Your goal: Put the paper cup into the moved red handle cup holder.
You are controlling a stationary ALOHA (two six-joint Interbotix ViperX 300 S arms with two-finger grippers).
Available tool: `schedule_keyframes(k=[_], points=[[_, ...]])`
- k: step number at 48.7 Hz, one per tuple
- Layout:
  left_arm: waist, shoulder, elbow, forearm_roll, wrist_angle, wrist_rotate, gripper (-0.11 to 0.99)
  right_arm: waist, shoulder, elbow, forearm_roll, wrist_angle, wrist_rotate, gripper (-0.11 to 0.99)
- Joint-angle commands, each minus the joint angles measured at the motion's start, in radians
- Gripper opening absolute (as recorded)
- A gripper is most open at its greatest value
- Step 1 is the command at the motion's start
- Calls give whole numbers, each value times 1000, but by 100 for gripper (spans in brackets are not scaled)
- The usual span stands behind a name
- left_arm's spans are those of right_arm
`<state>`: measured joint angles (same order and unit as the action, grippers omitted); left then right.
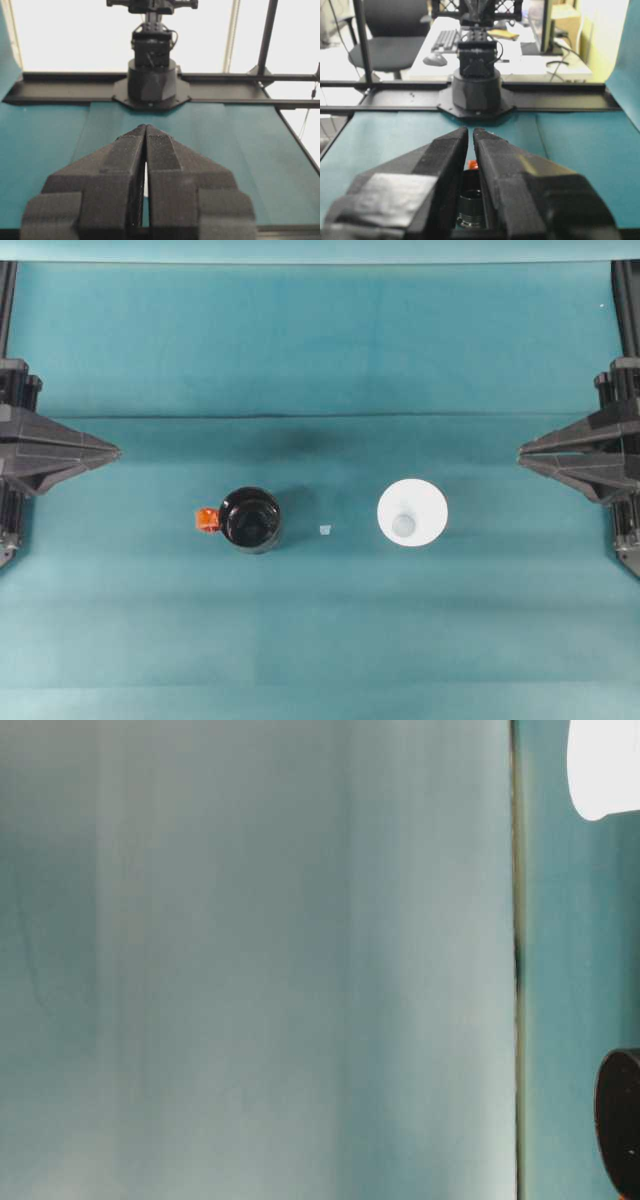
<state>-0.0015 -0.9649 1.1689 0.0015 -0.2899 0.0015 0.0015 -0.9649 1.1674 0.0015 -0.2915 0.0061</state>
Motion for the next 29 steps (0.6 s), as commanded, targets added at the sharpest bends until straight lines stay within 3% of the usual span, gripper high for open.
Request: schedule_keyframes(k=[1, 5, 7, 11, 17, 20, 29], points=[[-28, 46, -48, 9, 34, -40, 2, -3, 6, -6, 6, -6, -2, 0], [-38, 84, -81, 9, 110, -75, 2, -3, 5, -8, 35, 18, 14, -1], [-46, 98, -100, 9, 155, -91, 2, -3, 5, -9, 41, 40, 28, -5], [-55, 121, -140, 9, 252, -110, 2, -3, 2, -14, 41, 92, 60, -9], [-57, 155, -187, 9, 379, -109, 2, -2, 2, -21, 41, 173, 100, -10], [-51, 179, -212, 15, 454, -107, 2, -3, 0, -26, 41, 215, 104, -10], [-49, 290, -279, 15, 630, -106, 2, -8, 3, -38, 41, 336, 104, -10]])
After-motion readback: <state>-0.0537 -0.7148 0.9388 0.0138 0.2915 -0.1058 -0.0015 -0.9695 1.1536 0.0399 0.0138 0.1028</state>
